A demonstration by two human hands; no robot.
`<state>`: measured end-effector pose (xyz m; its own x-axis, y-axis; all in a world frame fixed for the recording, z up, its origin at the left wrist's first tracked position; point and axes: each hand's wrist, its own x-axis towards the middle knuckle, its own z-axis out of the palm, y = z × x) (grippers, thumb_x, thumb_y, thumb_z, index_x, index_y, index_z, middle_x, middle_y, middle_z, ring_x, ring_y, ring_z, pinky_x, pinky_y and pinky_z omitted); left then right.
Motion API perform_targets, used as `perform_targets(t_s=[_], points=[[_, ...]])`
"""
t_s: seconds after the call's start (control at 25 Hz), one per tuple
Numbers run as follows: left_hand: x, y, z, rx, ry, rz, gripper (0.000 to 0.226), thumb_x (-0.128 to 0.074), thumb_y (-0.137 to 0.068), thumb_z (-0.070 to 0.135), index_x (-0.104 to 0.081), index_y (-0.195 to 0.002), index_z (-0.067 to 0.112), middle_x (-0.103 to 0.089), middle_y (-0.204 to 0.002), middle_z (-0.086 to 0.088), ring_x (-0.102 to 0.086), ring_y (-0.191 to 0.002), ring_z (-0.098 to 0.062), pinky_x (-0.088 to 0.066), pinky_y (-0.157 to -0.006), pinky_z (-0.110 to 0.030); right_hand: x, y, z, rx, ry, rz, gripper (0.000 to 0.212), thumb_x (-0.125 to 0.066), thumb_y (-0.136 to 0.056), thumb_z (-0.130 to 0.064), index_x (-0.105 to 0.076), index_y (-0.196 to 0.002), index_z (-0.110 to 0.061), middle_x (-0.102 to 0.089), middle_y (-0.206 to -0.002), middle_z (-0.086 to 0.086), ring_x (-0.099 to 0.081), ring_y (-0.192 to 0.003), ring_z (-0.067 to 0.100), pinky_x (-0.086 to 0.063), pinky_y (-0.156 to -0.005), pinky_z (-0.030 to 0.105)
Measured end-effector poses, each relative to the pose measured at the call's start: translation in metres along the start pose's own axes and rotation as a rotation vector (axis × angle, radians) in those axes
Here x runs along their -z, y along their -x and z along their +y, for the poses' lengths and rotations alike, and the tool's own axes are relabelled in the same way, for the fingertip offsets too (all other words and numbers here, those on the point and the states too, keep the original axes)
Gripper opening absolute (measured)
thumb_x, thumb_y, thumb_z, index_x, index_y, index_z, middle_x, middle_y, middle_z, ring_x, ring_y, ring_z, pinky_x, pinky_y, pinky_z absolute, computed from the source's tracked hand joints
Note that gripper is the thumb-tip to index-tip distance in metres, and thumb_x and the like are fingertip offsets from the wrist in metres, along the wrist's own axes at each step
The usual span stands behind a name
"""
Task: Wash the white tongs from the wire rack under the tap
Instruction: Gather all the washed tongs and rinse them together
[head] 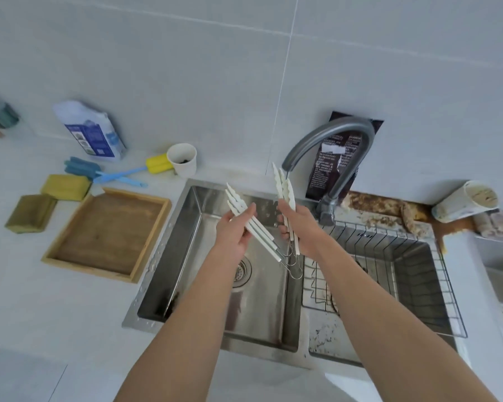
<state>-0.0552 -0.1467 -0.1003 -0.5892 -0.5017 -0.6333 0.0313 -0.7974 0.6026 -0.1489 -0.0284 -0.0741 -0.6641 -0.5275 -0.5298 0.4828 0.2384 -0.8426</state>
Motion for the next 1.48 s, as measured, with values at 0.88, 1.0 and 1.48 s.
perform_targets(t_s=[0.88,1.0,1.48], points=[[-0.023,0.019,0.029,0.033,-0.064,-0.130,0.020,-0.069,-0.083,-0.004,-0.066,-0.103,-0.006,-0.070,-0.092,-0.019,-0.067,-0.092,-0.029,-0.056,-0.085,-0.046,-0.021,-0.009,-0.041,0.043,-0.225,0.169,0.036,-0.058,-0.097,-0.031,-0.057,-0.110,0.003,-0.063,-0.076,0.010,-0.062,-0.053,0.017,-0.054,-0.050,0.029],[-0.025,0.019,0.032,0.085,-0.065,-0.163,0.020,-0.069,-0.083,-0.004,-0.066,-0.103,-0.004,-0.070,-0.094,-0.018,-0.068,-0.092,-0.026,-0.059,-0.077,-0.044,-0.024,-0.016,-0.041,0.051,-0.169,0.273,0.041,-0.052,-0.098,-0.041,-0.057,-0.109,-0.002,-0.059,-0.071,0.007,-0.055,-0.044,0.013,-0.050,-0.043,0.026],[-0.032,0.008,0.036,0.090,-0.080,-0.156,0.015,-0.069,-0.083,-0.004,-0.067,-0.098,-0.004,-0.072,-0.092,-0.018,-0.071,-0.087,-0.025,-0.059,-0.074,-0.045,-0.028,-0.035,-0.044,0.050,0.049,0.331,0.054,-0.041,-0.099,-0.051,-0.053,-0.119,-0.002,-0.061,-0.077,0.006,-0.055,-0.054,0.017,-0.047,-0.055,0.033]])
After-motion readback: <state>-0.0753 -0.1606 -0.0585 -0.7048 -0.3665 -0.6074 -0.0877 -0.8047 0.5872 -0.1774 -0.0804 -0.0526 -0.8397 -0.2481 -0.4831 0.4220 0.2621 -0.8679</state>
